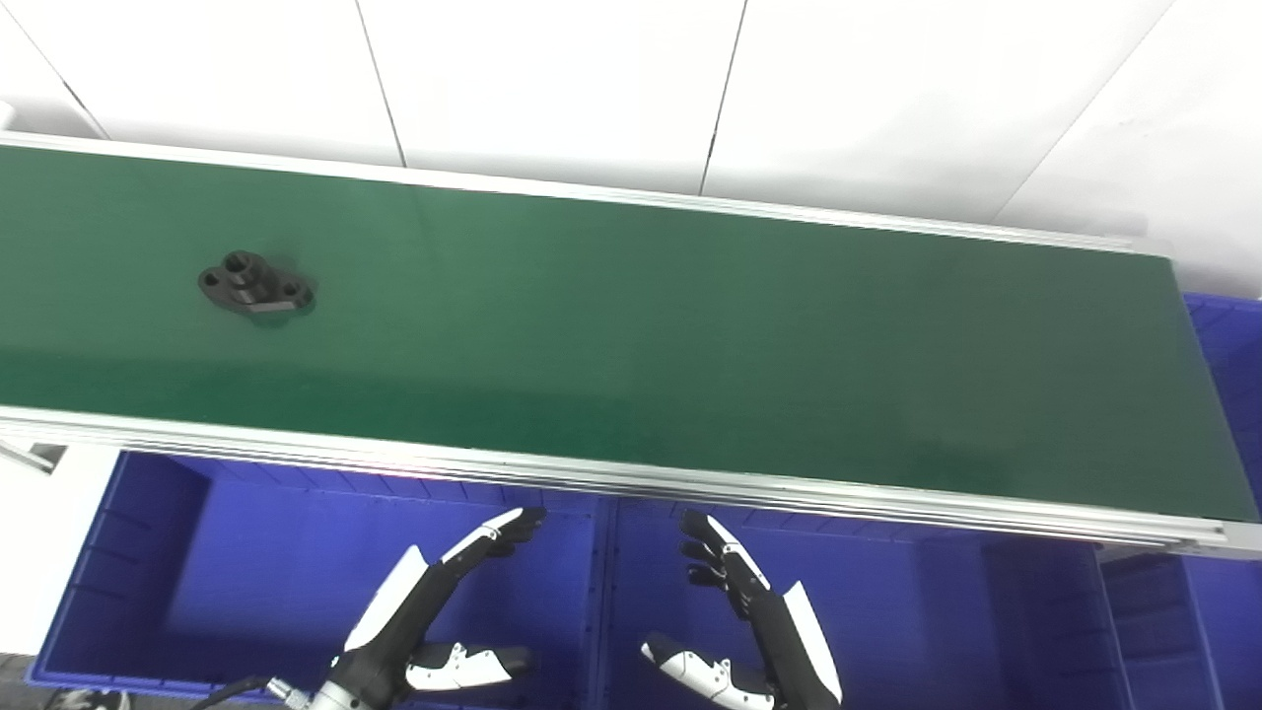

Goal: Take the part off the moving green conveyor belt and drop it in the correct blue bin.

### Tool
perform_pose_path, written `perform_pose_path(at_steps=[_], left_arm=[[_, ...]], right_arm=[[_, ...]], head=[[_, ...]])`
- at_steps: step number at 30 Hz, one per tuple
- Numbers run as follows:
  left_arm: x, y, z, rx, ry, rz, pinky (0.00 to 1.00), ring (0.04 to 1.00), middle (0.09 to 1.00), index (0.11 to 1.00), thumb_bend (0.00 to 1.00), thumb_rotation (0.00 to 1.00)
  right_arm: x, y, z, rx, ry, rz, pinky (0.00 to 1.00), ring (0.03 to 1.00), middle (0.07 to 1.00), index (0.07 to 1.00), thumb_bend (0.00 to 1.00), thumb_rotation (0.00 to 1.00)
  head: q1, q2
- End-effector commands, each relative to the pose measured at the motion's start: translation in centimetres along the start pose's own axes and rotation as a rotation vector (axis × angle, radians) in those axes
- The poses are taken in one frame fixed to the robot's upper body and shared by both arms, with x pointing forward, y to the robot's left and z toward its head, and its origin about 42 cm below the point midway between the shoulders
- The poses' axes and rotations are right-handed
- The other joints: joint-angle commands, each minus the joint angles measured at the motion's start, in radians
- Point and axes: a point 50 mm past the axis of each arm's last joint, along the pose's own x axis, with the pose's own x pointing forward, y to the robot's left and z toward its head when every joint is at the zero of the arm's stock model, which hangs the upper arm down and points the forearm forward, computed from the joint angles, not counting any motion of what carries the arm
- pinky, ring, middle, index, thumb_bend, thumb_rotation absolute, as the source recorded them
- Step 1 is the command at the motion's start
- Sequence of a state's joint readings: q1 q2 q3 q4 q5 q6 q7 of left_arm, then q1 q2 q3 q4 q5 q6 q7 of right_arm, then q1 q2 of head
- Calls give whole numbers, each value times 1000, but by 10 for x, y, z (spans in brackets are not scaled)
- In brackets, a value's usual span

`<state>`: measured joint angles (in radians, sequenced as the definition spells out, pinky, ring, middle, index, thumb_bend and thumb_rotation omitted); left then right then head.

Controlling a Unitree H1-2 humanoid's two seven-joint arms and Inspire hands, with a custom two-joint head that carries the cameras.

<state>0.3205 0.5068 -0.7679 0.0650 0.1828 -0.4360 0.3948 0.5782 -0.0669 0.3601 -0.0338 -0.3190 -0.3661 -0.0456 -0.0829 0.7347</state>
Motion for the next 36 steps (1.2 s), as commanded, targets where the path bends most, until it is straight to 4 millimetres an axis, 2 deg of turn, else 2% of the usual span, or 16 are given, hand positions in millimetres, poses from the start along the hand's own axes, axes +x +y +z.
perform_pose_path(at_steps=[1, 12, 23, 25, 26, 31, 35, 36], left_arm=[[-2, 4, 8, 3, -59, 6, 815, 857, 885, 878, 733, 746], [-6, -1, 11, 12, -74, 9, 813, 860, 890, 880, 740, 760], [-7, -6, 10, 0, -67, 15, 805, 858, 887, 876, 736, 730], [-6, -7, 9, 7, -68, 17, 808, 857, 886, 876, 733, 729], [-6, -9, 8, 9, -67, 18, 807, 857, 885, 876, 733, 729], [-4, -16, 4, 5, -57, 21, 790, 848, 875, 860, 752, 721], [0, -20, 1, 14, -56, 22, 774, 838, 866, 852, 737, 702], [0, -20, 0, 14, -56, 22, 773, 838, 865, 851, 738, 701]], right_arm=[[-3, 3, 13, 13, -74, -18, 799, 864, 897, 909, 676, 467], [-9, 1, 14, 3, -53, -10, 810, 872, 905, 917, 662, 444], [-9, -1, 10, -2, -45, -6, 798, 861, 900, 916, 662, 437], [-9, -2, 8, -5, -47, -4, 796, 861, 898, 915, 661, 436], [-9, -3, 6, -5, -49, -5, 796, 861, 897, 915, 659, 432], [-8, -7, -3, 2, -50, -4, 778, 856, 895, 908, 657, 394], [-8, -9, -8, 8, -48, -2, 803, 870, 904, 915, 648, 407], [-8, -9, -9, 10, -48, -1, 813, 875, 908, 916, 644, 405]], head=[[0, 1], [13, 5], [30, -25], [49, -41], [88, -59], [197, -124], [233, -164], [233, -164]])
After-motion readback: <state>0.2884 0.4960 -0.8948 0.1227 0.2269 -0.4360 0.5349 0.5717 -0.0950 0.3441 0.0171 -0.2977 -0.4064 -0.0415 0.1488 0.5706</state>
